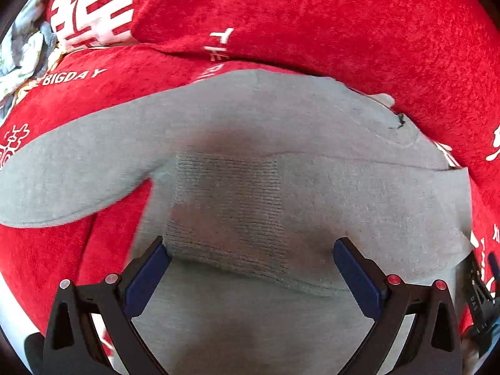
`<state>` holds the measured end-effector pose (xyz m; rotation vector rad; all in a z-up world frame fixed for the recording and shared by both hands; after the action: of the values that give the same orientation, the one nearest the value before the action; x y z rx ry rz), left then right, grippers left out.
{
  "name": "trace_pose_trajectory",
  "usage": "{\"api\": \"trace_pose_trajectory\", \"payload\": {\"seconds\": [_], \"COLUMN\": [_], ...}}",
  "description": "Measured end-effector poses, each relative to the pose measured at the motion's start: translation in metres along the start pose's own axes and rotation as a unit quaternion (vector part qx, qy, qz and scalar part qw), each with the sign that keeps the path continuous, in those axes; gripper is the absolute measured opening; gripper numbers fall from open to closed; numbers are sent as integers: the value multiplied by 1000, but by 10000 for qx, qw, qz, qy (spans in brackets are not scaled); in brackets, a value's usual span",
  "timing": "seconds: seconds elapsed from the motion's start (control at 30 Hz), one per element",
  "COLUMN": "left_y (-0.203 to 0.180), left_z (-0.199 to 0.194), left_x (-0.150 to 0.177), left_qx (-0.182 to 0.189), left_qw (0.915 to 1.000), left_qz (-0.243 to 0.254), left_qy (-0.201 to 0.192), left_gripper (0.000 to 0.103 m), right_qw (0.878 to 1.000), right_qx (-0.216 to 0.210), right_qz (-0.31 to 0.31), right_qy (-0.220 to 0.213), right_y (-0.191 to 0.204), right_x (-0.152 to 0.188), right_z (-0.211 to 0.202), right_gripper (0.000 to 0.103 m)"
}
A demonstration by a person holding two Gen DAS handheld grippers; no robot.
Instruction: Fold small clothes
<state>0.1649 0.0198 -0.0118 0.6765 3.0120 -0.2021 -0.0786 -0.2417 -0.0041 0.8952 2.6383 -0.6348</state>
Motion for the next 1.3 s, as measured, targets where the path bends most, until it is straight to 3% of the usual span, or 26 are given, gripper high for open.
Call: {"api": "trace_pose_trajectory", "payload": {"seconds": [0.1,0.17,0.27,0.37,0.47,0.57,0.6,0.67,0.73,0.77,0.8,0.87,1.0,1.13,1.23,1.27,1.3], "left_y": [-16,-25,-26,-20,-26,-36,-37,-34,-28,-26,-22,-17,-13,-12,-4,0,3], "left_z": [-4,-4,-2,-19,-36,-20,-9,15,13,13,12,11,8,10,11,10,8], "left_x": [2,2,0,0,-5,-14,-17,-21,-20,-20,-20,-19,-17,-16,-16,-16,-15], "left_qx": [-174,-339,-502,-302,-149,-212,-407,-793,-736,-743,-632,-541,-479,-478,-413,-418,-449], "left_qw": [9996,9987,9982,9986,9976,9985,9981,9956,9951,9951,9962,9973,9979,9979,9987,9987,9986], "left_qz": [162,274,267,-3,-34,262,351,503,600,615,587,490,424,407,295,289,284], "left_qy": [-155,-256,-210,-425,-674,-434,-296,29,-264,-215,-144,-120,-141,-125,-39,-12,-9], "left_gripper": [103,103,103,103,103,103,103,103,103,103,103,103,103,103,103,103,103], "right_qw": [9999,9994,9946,9866,9743,9524,9546,9700,9711,9702,9659,9581,9468,9403,9361,9193,8927], "right_qx": [-4,-324,-972,-1454,-2094,-2938,-2848,-2203,-2249,-2291,-2479,-2850,-3098,-3213,-3257,-3593,-4058], "right_qz": [-34,-23,138,155,-288,-811,-847,-774,-231,76,335,273,-752,-1066,-1325,-1556,-1761], "right_qy": [108,104,-339,-727,-785,-38,227,680,766,788,666,136,-431,-344,-26,387,867], "right_y": [-8,-15,-31,-31,-6,32,39,39,14,0,-18,-35,-33,-14,8,18,27], "right_x": [8,9,2,-26,-58,-90,-96,-108,-116,-118,-117,-103,-47,-28,-22,-14,-1], "right_z": [-4,-15,-41,-58,-49,-3,17,54,74,72,62,31,-24,-23,-7,0,1], "right_gripper": [84,84,86,86,86,86,86,86,86,86,86,86,86,86,86,85,84]}}
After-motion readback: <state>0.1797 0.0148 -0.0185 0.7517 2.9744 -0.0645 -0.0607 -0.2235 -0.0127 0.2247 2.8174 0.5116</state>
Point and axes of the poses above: each gripper's, at about its wrist camera, not at the fingertips, and z roughly the way its jaws point, y to its left, x to its underside, the point moved 2 cm from there along z, roughly the way its jaws point, and after that the axes turned 15 degrees about y, right-handed, at the moved point
